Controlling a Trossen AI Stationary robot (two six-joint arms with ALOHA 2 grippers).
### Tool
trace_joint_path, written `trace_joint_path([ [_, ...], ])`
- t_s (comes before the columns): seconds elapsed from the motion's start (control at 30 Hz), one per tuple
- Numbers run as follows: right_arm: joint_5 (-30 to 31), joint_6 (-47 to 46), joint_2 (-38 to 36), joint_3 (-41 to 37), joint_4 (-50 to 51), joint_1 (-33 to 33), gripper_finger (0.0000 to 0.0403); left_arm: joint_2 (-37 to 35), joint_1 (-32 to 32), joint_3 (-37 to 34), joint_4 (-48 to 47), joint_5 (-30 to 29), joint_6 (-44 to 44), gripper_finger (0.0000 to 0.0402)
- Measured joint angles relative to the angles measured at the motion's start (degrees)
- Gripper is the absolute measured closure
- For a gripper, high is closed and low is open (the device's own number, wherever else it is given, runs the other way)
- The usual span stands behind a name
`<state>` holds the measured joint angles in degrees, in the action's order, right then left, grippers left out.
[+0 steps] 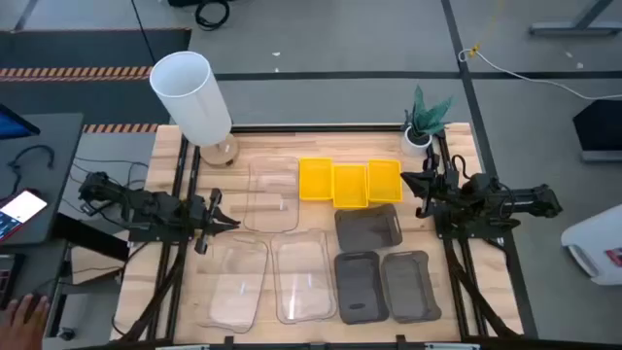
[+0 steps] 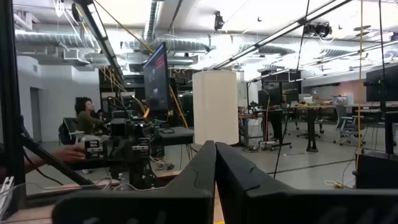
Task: Stack baskets by color
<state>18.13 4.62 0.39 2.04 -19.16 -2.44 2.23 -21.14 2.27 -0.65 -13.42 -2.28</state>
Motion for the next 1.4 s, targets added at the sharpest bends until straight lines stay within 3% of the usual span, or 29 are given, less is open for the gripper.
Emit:
trace_joint_path([
  [1.4, -0.01, 0.01, -0.01, 0.01, 0.0, 0.0, 0.0386, 0.01, 0.0, 0.01, -0.01, -0.01, 0.0, 0.0365],
])
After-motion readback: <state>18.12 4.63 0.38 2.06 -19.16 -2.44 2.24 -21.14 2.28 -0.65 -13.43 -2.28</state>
